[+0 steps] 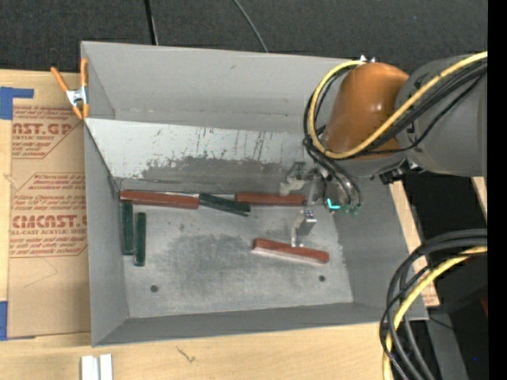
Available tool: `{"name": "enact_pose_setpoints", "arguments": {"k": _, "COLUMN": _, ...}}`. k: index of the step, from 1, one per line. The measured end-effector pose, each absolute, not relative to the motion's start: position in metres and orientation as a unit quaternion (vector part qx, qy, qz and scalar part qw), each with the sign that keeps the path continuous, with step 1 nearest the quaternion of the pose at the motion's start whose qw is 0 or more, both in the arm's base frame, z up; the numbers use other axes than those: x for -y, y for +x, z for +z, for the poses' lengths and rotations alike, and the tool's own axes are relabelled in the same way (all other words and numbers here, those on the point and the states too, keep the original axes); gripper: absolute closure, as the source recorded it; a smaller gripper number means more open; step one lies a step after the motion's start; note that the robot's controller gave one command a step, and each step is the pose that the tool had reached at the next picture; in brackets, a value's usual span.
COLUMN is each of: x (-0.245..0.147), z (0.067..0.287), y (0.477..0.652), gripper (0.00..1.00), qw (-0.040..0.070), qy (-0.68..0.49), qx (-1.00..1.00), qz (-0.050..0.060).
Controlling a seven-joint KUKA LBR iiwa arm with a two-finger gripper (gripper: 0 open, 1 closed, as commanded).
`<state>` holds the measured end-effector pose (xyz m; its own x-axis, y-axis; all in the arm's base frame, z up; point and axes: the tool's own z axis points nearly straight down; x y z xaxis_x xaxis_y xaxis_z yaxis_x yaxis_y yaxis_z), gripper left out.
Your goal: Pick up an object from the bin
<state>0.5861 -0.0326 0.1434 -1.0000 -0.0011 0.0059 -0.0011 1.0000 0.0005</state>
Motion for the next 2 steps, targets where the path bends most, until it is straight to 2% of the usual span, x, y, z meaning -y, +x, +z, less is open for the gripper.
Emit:
{"name": "enact_pose_setpoints", "arguments": {"k": 1, "x": 0.033, "z": 0.148, "y": 0.588, "gripper": 0.00, "qw": -0.001, "qy": 0.001, "qx": 1.000, "qz": 0.000}}
{"name": "enact_pose_setpoints", "arguments": {"k": 2, "x": 0.023, "z": 0.077, "y": 0.567, "gripper": 1.00, "qw": -0.008, "qy": -0.022, "qx": 1.000, "qz": 0.000}}
